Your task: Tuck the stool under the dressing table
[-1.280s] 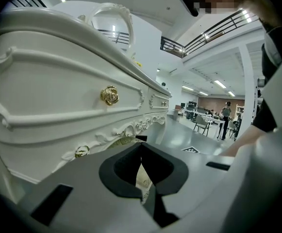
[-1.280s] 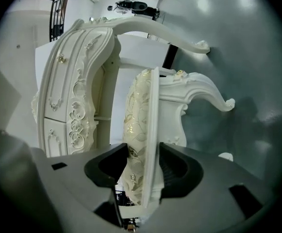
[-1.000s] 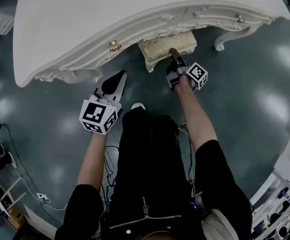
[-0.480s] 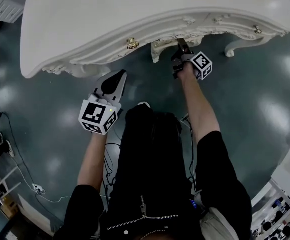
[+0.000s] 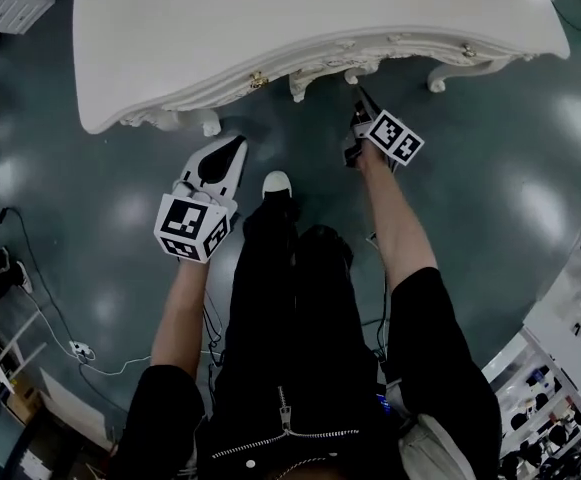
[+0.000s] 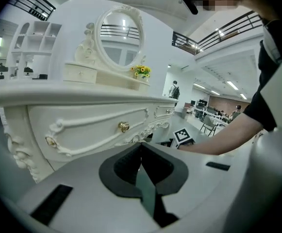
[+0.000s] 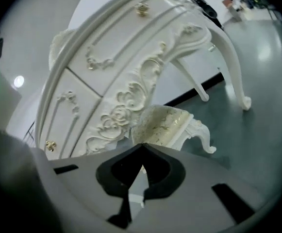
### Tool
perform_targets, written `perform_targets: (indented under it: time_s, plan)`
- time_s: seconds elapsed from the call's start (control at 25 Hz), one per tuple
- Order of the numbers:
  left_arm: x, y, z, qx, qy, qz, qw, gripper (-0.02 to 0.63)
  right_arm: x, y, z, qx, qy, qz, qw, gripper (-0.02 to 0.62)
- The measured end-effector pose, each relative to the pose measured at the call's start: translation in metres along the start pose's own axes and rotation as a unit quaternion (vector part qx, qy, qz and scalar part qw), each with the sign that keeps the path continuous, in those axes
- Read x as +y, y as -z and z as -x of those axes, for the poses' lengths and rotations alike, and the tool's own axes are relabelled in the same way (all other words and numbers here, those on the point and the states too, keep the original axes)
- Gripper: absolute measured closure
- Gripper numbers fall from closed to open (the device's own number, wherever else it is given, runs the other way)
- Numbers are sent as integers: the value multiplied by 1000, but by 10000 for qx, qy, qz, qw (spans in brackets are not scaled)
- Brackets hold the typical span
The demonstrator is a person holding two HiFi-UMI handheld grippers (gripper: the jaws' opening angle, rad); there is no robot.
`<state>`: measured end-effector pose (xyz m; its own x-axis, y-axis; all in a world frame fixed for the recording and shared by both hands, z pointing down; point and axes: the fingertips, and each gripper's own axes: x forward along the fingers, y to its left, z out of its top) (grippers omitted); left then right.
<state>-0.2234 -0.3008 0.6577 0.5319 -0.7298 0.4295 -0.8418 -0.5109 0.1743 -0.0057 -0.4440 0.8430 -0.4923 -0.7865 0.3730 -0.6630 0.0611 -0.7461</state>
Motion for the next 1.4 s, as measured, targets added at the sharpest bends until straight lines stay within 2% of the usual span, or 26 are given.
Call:
perform_targets:
  time_s: [0.12, 0.24, 0.44, 0.56, 0.76, 0.92, 1.16, 1.4]
  plan:
    - [-18, -31, 18, 58, 22, -37, 10000, 584, 35, -17, 39, 248, 109, 777, 9966, 592]
    - [-32, -67, 31, -9, 9, -44, 10000, 584, 68, -34, 69, 479, 97, 1465, 9880, 592]
    - [-59, -125, 58, -174, 40, -152, 9997, 584, 142, -70, 127, 500, -3, 2786, 9591, 592]
    - [-76, -158, 79, -296, 32, -267, 9992, 584, 194, -88, 163, 349, -208, 3291, 9434, 592]
    - [-108, -207, 118, -515, 34, -460, 9976, 584, 269, -115, 231, 70, -502, 3755, 9254, 592]
    - [-130, -236, 150, -667, 31, -577, 9961, 584, 320, -143, 288, -391, -653, 3826, 9208, 592]
    - [-150, -272, 184, -913, -49, -725, 9932, 584, 370, -173, 338, -699, -696, 4037, 9096, 594]
    - [-170, -315, 212, -1329, -149, -948, 9865, 584, 430, -195, 384, -1242, -1111, 4182, 8929, 593]
